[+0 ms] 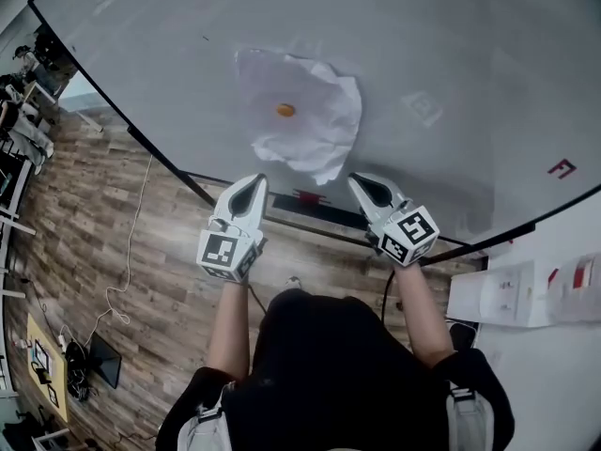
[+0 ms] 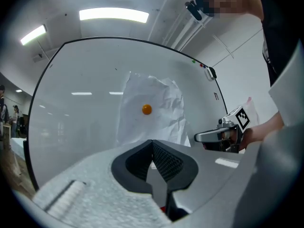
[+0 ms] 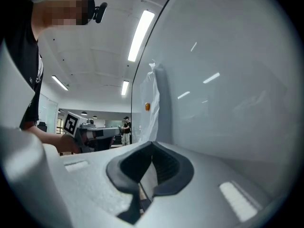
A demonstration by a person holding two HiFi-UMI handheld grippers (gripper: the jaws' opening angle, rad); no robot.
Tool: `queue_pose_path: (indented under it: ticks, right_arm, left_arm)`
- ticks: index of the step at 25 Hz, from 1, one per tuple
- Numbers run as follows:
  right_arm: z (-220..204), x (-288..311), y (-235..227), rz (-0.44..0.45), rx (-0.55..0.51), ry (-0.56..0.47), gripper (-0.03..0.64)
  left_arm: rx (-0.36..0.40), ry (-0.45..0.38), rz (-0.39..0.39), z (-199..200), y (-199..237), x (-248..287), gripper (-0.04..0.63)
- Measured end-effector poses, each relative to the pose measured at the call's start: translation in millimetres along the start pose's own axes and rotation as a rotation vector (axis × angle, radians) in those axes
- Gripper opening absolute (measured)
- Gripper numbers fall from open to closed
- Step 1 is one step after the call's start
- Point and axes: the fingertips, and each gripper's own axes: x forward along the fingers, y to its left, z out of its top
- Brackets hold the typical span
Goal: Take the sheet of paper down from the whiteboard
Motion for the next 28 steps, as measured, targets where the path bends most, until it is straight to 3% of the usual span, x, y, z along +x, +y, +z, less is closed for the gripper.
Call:
queue_pose_path:
  ticks: [10,13,28]
  right_arm:
    - [33,11,-11,0.014,0.005,-0.064,0.006]
    - [35,16,-10,0.046,0.008,-0.058,0.06]
    - [29,33,-1,0.152,0.073,-0.059,0.058]
  left_arm:
    - [0.005,-0.054,-0.016,14,12,34,0.011]
    - [0.013,-0.062,-0.014,21,12,43,0.011]
    - [0.178,-0.15,0.038,58,6,68,0.014]
